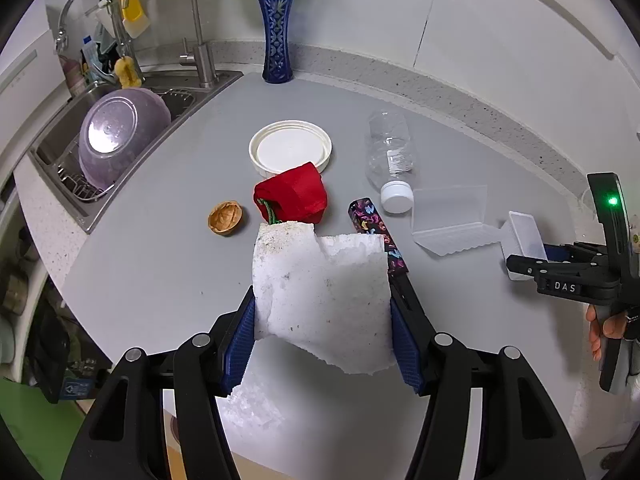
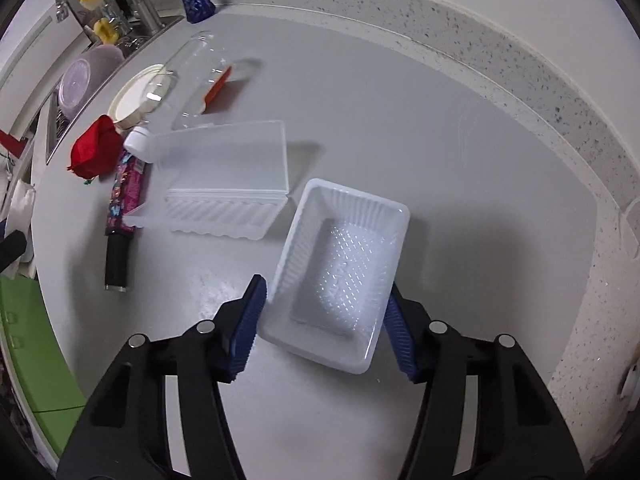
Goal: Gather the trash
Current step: 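Grasp the white tissue with the left tool while the right tool grasps the white tray, then carry tissue and tray to the pink bin and release both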
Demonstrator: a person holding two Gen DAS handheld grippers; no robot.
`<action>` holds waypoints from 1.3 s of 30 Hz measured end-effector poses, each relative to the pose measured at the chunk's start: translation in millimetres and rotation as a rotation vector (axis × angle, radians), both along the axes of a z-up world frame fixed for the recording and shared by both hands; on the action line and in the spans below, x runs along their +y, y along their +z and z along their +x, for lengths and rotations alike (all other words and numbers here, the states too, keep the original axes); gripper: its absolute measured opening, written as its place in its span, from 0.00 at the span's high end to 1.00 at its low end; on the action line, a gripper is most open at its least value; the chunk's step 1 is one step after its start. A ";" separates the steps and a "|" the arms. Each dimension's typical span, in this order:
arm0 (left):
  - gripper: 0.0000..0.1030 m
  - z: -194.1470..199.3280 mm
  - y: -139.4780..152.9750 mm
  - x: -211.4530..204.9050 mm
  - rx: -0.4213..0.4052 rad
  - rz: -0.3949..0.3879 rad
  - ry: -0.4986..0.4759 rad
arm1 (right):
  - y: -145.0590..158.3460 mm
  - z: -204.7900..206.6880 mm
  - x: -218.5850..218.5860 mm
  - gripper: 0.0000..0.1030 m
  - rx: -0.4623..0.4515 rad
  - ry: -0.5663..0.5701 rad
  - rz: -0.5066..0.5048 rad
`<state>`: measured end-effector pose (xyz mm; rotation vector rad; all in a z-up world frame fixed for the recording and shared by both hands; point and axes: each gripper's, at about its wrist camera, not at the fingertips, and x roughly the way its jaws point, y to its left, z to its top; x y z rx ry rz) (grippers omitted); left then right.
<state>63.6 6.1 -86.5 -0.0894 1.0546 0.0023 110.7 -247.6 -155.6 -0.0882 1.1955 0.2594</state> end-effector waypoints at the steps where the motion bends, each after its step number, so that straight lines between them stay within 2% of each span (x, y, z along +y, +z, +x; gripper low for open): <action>1: 0.43 -0.9 1.1 -0.2 -0.001 -0.003 0.000 | 1.5 -1.5 -0.2 0.51 -0.007 0.002 -0.005; 4: 0.43 -3.7 4.6 -1.3 -0.010 -0.009 -0.001 | 10.1 -7.7 -1.8 0.61 -0.024 0.007 -0.010; 11: 0.43 -18.5 19.3 -0.7 -0.044 -0.025 0.009 | 46.1 -31.0 -2.1 0.63 -0.098 0.046 -0.021; 17: 0.43 -51.9 39.9 19.6 -0.081 -0.028 0.078 | 92.7 -52.8 37.5 0.63 -0.199 0.179 0.005; 19: 0.43 -66.9 46.5 31.0 -0.091 -0.026 0.113 | 106.7 -61.4 57.9 0.63 -0.232 0.238 0.024; 24: 0.43 -114.3 64.0 69.0 -0.111 -0.003 0.230 | 142.3 -92.6 135.3 0.63 -0.309 0.466 0.089; 30: 0.43 -194.2 84.2 122.9 -0.129 0.044 0.412 | 165.5 -142.7 235.4 0.63 -0.348 0.711 0.160; 34: 0.43 -248.7 85.7 158.0 -0.124 0.056 0.541 | 166.1 -179.8 299.8 0.63 -0.333 0.854 0.203; 39: 0.43 -303.8 71.8 198.3 -0.099 0.043 0.679 | 145.4 -223.6 380.0 0.63 -0.278 1.019 0.216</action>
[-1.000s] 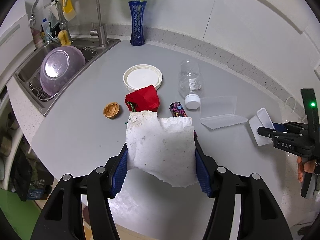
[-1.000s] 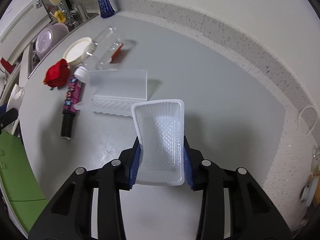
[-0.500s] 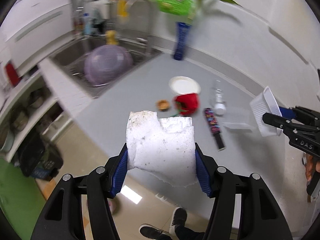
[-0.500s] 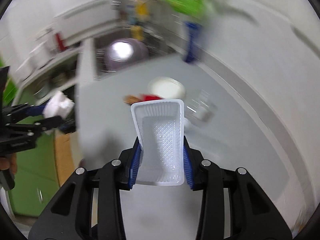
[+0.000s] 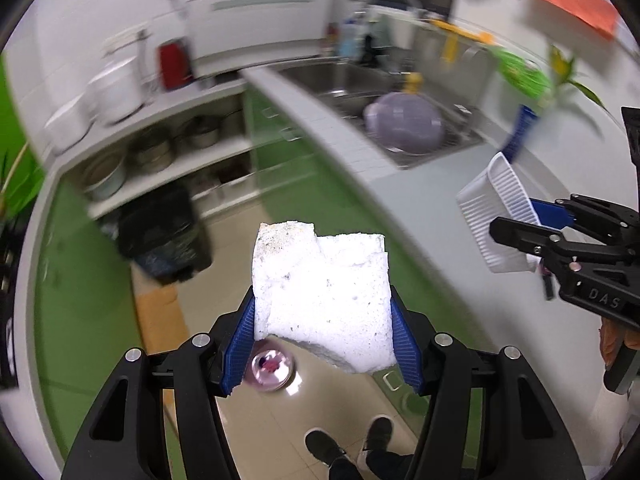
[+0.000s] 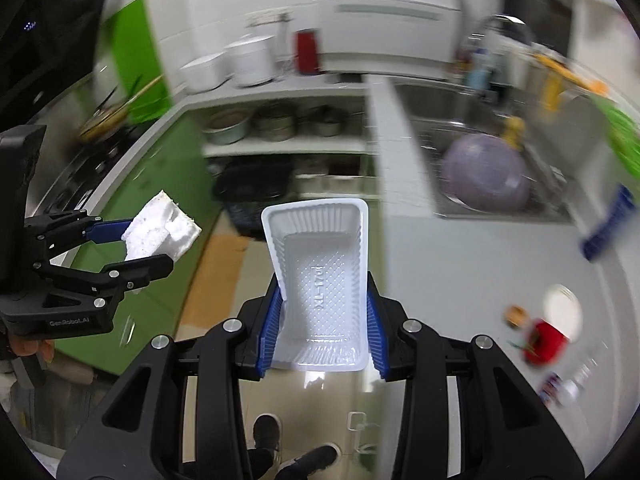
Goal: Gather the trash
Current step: 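Carry tissue and tray to the pink bin and release both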
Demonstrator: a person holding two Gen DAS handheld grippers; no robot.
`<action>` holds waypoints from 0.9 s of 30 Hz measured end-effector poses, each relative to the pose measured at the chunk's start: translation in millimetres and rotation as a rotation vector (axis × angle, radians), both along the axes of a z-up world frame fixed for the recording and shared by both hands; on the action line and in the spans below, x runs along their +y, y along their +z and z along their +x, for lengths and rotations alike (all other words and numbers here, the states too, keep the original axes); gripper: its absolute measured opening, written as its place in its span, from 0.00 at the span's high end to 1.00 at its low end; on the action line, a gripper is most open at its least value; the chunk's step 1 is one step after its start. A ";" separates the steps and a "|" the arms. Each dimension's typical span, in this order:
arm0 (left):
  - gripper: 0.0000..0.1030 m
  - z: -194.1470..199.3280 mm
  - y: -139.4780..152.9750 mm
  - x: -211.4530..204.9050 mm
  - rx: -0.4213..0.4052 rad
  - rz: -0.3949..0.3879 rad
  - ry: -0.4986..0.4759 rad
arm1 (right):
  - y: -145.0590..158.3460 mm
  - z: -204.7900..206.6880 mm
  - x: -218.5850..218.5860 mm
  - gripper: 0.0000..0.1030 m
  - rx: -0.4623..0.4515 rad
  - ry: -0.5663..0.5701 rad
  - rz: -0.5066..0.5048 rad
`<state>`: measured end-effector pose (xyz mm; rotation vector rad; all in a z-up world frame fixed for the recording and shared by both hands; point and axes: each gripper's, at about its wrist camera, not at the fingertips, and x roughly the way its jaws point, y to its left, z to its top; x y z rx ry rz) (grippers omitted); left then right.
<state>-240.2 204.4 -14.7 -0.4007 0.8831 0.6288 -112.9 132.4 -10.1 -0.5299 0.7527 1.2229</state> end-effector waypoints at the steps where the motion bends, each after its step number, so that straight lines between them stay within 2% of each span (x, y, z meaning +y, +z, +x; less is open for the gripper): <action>1: 0.43 -9.2 -5.5 8.4 0.005 -0.008 0.027 | -7.0 -7.5 13.5 0.63 0.005 0.027 -0.010; 5: 0.43 -34.2 -40.7 38.6 0.024 -0.045 0.116 | -41.5 -28.6 53.2 0.63 0.027 0.095 -0.056; 8: 0.43 -49.2 -89.0 61.2 0.044 -0.075 0.161 | -92.2 -34.3 83.2 0.63 0.024 0.129 -0.098; 11: 0.43 -57.8 -154.4 81.1 0.065 -0.107 0.185 | -154.5 -36.3 104.5 0.63 0.038 0.136 -0.138; 15: 0.43 -58.7 -263.0 107.2 0.075 -0.157 0.204 | -239.0 -34.4 126.2 0.63 0.036 0.116 -0.158; 20: 0.41 -60.6 -379.4 131.5 0.079 -0.201 0.222 | -335.5 -29.7 145.6 0.63 0.051 0.090 -0.172; 22: 0.34 -65.1 -416.1 140.9 0.067 -0.225 0.235 | -368.6 -29.9 151.1 0.63 0.043 0.098 -0.188; 23: 0.10 -66.2 -433.3 146.0 0.069 -0.230 0.248 | -388.0 -30.1 153.6 0.63 0.038 0.104 -0.199; 24: 0.05 -68.0 -443.6 149.2 0.061 -0.230 0.258 | -402.4 -31.0 155.8 0.63 0.035 0.109 -0.207; 27: 0.05 -74.8 -480.9 162.5 0.061 -0.252 0.292 | -434.9 -34.2 162.9 0.63 0.028 0.133 -0.232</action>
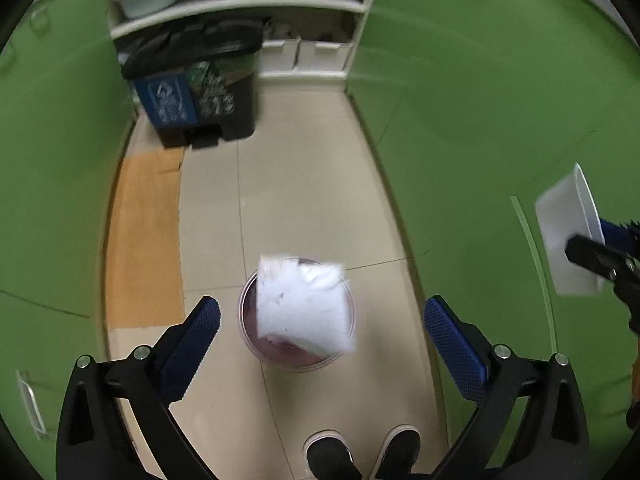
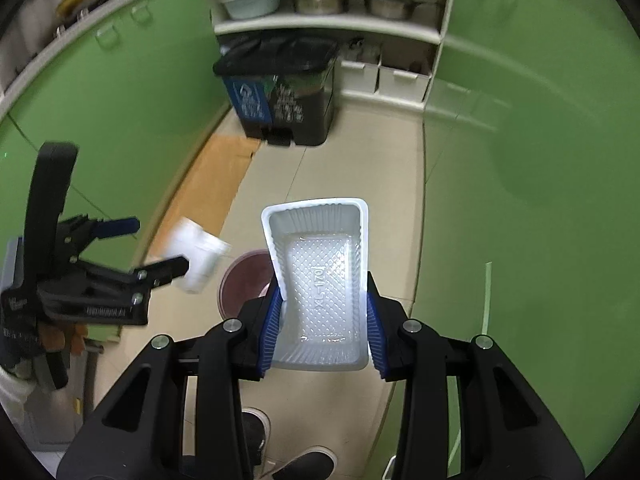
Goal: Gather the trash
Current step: 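Carry tissue and tray to the pink bin and release both, then return both tools to the counter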
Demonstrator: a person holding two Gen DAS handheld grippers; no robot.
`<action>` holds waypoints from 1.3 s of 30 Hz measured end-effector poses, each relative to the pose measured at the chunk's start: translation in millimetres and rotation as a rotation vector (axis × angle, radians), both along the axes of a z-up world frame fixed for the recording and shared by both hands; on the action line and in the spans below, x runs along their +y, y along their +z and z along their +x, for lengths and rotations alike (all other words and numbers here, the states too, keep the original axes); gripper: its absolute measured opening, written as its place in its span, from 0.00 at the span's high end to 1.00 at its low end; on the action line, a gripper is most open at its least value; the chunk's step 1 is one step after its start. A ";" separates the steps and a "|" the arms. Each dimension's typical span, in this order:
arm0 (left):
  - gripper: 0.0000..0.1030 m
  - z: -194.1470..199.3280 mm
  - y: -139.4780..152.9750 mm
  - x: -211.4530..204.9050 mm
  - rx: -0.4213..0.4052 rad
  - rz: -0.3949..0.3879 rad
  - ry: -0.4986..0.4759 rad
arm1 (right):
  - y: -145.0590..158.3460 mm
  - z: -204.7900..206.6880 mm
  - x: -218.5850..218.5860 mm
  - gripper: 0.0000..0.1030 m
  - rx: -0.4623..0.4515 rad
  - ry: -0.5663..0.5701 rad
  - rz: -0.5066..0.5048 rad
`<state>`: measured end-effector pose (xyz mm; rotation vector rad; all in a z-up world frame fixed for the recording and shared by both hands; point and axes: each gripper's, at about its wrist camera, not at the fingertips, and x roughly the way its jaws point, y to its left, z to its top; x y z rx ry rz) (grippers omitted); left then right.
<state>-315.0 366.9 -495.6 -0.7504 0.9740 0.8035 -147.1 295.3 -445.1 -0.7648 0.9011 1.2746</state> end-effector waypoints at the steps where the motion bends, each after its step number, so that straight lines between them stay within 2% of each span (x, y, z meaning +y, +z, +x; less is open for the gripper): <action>1: 0.05 -2.3 -6.1 2.0 -0.002 -0.006 0.012 | -11.9 -3.3 3.0 0.63 0.000 0.014 -0.010; 6: 0.05 -21.2 -16.5 11.3 -0.021 -0.011 0.057 | -43.8 -20.8 20.0 0.63 0.017 0.075 -0.039; 15: 0.05 -72.6 6.9 8.8 -0.036 0.028 0.147 | -85.3 -63.7 55.0 0.63 0.067 0.190 -0.078; 17: 0.05 -83.6 9.3 7.6 -0.041 0.035 0.170 | -94.5 -72.3 63.9 0.51 0.071 0.213 -0.077; 18: 0.05 -89.6 10.5 6.3 -0.043 0.038 0.181 | -98.5 -76.0 67.3 0.40 0.071 0.219 -0.072; 19: 0.05 -93.7 10.9 5.7 -0.043 0.041 0.189 | -102.1 -79.3 70.8 0.20 0.072 0.225 -0.068; 21: 0.05 -102.5 11.7 3.4 -0.045 0.048 0.206 | -108.9 -85.7 76.3 0.05 0.063 0.238 -0.052; 25: 0.05 -108.3 16.3 -2.1 -0.042 0.051 0.220 | -110.1 -89.5 77.3 0.05 0.040 0.244 -0.061; 29: 0.05 -101.2 30.3 -5.4 -0.038 0.050 0.216 | -92.9 -81.6 68.7 0.05 0.037 0.212 -0.068; 32: 0.05 -90.1 57.3 -10.0 -0.037 0.051 0.194 | -61.1 -72.3 57.8 0.05 0.033 0.175 -0.061; 37: 0.05 -66.1 143.6 -28.1 -0.042 0.068 0.138 | 32.6 -49.7 26.5 0.05 0.036 0.089 -0.027; 39: 0.05 -53.3 185.1 -37.6 -0.044 0.079 0.109 | 86.1 -40.0 7.6 0.05 0.037 0.052 -0.005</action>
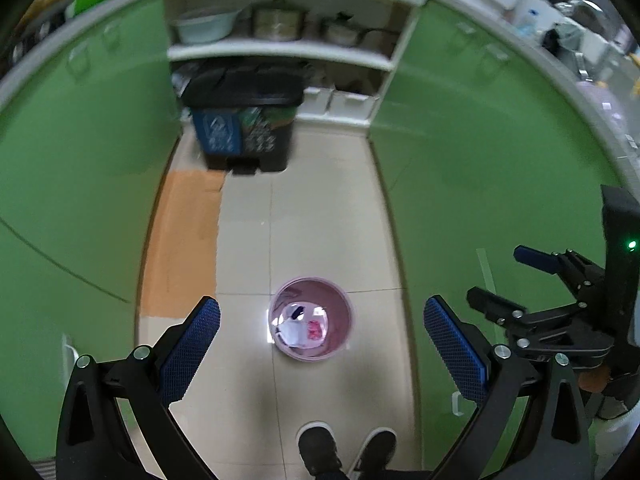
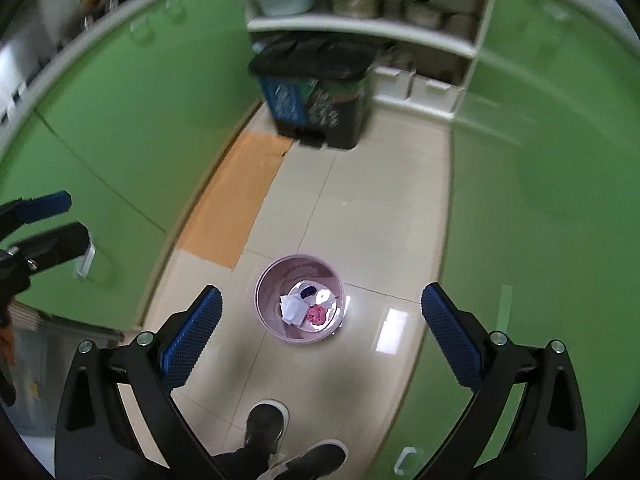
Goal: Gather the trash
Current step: 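Return both tools to the counter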
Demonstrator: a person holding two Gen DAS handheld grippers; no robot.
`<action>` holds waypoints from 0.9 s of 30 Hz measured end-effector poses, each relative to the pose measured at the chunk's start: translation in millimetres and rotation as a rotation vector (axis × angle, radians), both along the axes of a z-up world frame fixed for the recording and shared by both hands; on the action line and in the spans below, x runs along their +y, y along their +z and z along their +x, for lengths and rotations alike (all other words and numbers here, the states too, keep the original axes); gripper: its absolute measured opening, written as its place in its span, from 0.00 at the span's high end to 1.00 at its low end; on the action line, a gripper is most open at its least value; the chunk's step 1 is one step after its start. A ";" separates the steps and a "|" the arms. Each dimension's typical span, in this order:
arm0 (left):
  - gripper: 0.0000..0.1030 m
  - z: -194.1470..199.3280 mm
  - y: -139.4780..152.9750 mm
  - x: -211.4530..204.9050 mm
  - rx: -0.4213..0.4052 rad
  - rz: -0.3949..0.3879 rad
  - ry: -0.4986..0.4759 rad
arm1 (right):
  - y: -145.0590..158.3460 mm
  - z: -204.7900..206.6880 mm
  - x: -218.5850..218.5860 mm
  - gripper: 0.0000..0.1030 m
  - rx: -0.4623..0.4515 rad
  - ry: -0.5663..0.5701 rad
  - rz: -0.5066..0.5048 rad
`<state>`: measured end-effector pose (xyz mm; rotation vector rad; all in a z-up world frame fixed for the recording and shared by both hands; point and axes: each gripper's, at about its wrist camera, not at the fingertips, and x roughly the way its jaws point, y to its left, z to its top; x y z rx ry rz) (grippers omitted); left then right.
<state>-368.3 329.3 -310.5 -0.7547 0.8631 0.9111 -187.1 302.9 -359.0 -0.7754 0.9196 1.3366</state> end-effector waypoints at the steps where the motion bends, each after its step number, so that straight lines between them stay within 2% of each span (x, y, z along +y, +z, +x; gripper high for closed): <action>1: 0.05 7.9 25.4 -6.6 0.001 0.008 -0.019 | 28.1 6.8 -10.9 0.05 0.003 -0.020 0.011; 6: 0.05 43.5 131.1 -38.4 0.010 0.044 -0.113 | 151.5 35.9 -69.5 0.04 -0.013 -0.109 0.065; 10: 0.05 72.8 192.3 -67.0 0.008 0.067 -0.195 | 230.3 67.8 -121.7 0.03 -0.044 -0.198 0.113; 13: 0.05 93.7 224.2 -87.9 -0.005 0.083 -0.256 | 280.3 94.8 -168.4 0.03 -0.065 -0.293 0.156; 18: 0.05 139.6 256.0 -123.2 -0.045 0.109 -0.398 | 323.2 133.1 -246.3 0.03 -0.105 -0.458 0.206; 21: 0.05 170.8 267.8 -140.9 -0.065 0.118 -0.489 | 330.8 150.9 -298.8 0.03 -0.126 -0.578 0.220; 27: 0.05 248.9 283.8 -187.8 -0.101 0.132 -0.735 | 336.6 177.7 -391.6 0.03 -0.160 -0.822 0.222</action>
